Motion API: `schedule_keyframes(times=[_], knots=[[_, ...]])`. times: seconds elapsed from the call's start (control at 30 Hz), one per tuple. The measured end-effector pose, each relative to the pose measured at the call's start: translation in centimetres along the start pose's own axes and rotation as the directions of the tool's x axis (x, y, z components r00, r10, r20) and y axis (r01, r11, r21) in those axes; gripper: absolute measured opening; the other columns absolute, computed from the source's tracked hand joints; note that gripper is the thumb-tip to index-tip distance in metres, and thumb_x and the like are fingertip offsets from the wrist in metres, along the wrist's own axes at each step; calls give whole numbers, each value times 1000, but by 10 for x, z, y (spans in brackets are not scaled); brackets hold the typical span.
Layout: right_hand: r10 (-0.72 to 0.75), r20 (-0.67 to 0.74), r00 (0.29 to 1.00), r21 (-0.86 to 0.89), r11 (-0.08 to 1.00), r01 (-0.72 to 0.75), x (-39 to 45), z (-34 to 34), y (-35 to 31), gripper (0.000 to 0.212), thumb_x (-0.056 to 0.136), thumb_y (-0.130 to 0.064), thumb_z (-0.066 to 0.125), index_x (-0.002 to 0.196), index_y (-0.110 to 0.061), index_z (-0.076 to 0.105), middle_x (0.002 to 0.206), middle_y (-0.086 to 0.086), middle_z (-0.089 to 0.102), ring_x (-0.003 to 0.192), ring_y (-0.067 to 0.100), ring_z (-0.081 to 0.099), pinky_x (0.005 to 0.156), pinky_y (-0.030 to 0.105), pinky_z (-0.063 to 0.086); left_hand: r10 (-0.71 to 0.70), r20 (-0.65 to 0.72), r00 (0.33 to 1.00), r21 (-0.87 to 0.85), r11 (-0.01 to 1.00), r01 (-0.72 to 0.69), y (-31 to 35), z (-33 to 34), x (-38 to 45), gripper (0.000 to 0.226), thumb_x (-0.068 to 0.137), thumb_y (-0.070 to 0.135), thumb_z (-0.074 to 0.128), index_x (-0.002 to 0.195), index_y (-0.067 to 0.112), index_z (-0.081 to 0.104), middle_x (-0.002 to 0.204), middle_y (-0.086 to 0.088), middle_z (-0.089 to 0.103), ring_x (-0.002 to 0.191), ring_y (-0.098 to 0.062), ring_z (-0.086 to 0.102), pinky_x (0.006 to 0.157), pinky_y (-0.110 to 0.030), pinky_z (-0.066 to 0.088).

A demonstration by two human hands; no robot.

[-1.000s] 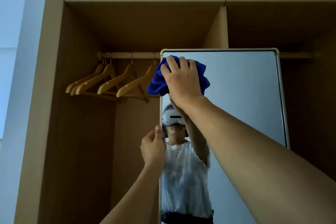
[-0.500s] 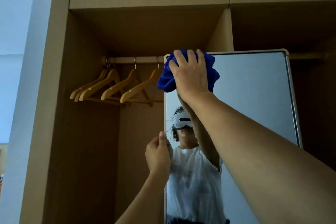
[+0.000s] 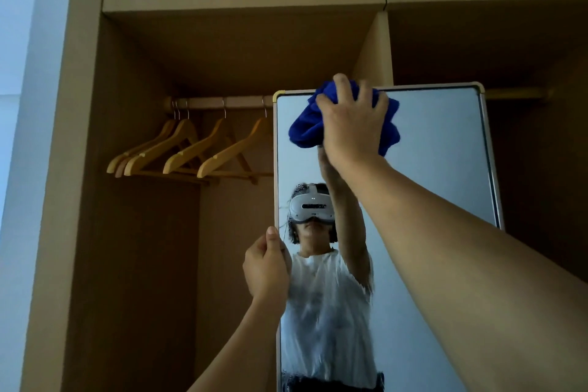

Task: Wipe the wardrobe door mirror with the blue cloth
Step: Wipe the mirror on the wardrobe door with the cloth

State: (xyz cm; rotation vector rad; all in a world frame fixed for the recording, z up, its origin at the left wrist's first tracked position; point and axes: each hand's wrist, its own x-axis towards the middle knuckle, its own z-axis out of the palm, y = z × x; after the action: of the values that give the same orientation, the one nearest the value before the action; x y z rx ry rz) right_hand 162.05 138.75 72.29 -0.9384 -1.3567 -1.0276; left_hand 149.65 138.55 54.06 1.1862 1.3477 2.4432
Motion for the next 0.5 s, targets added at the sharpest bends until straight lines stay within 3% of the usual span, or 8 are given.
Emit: schedule_keyframes(times=[0.13,0.23,0.5], knots=[[-217,-13,976,10,976,217,-8,-1,-26,40,83,-22,68,122,-19,58,142,10,40,125,38,38,100,55,30,-24,-20,1000,-19,1000,24,-2,1,0,49,96,42,42,59,10,50,52,-10,54,47,-19,47,53,-30,40],[-261,-22,965,12,965,261,-9,3,-25,42,83,-22,69,123,-19,57,144,9,39,127,37,38,101,55,31,-10,-22,1000,-13,1000,10,-3,0,1,50,96,41,43,58,10,51,49,-7,53,44,-15,46,50,-29,39],[-59,-31,998,-21,998,59,-9,3,28,47,79,-20,72,123,-20,58,141,9,42,124,37,40,100,55,30,-3,-22,1000,-29,1000,2,-4,0,1,51,96,41,44,60,7,52,42,1,50,38,-9,44,43,-24,39]])
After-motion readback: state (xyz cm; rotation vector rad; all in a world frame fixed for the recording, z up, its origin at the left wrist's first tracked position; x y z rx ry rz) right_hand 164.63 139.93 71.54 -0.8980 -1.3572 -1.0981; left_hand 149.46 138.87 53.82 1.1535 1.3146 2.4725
